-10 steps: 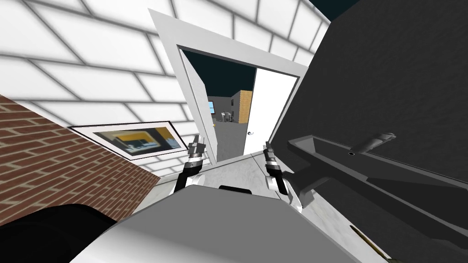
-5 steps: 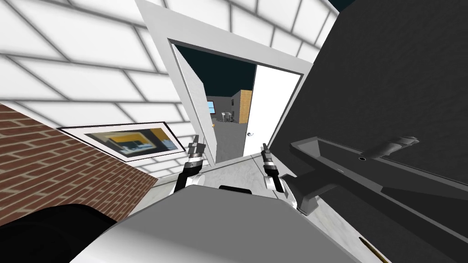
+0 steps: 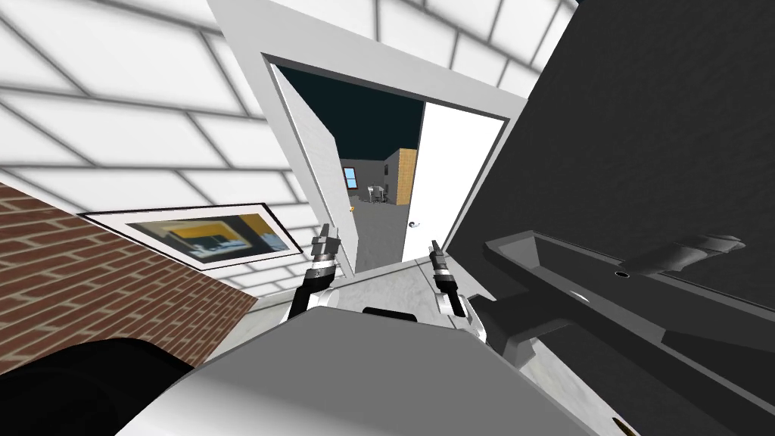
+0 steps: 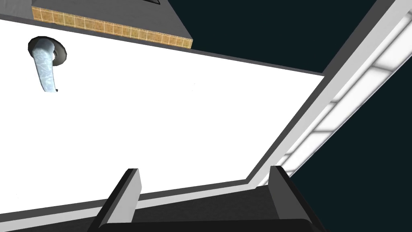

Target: Push the door open

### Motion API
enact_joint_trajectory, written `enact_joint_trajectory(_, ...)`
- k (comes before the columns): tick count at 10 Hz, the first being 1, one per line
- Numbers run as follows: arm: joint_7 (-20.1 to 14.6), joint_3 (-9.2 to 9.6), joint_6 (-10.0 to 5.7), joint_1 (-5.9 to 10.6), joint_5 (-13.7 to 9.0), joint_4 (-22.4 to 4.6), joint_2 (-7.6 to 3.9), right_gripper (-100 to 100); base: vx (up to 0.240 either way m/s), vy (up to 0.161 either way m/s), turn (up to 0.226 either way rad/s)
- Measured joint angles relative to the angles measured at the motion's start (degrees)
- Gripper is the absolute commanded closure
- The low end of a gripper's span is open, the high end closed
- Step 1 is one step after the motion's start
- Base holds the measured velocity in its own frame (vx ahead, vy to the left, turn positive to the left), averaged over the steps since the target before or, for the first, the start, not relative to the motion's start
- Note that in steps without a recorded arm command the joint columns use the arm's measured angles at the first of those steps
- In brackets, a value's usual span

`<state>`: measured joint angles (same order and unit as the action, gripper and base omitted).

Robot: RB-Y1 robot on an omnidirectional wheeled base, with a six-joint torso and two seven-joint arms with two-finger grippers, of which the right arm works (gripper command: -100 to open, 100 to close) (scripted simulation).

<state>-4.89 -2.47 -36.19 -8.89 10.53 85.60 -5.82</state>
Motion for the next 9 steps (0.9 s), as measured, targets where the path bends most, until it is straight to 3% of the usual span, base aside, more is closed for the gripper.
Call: enact_joint_trajectory(9, -3.6, 0.46, -3.51, 5.25, 2.2, -14.3, -0.23, -100, 0.093, -0.066, 0.028)
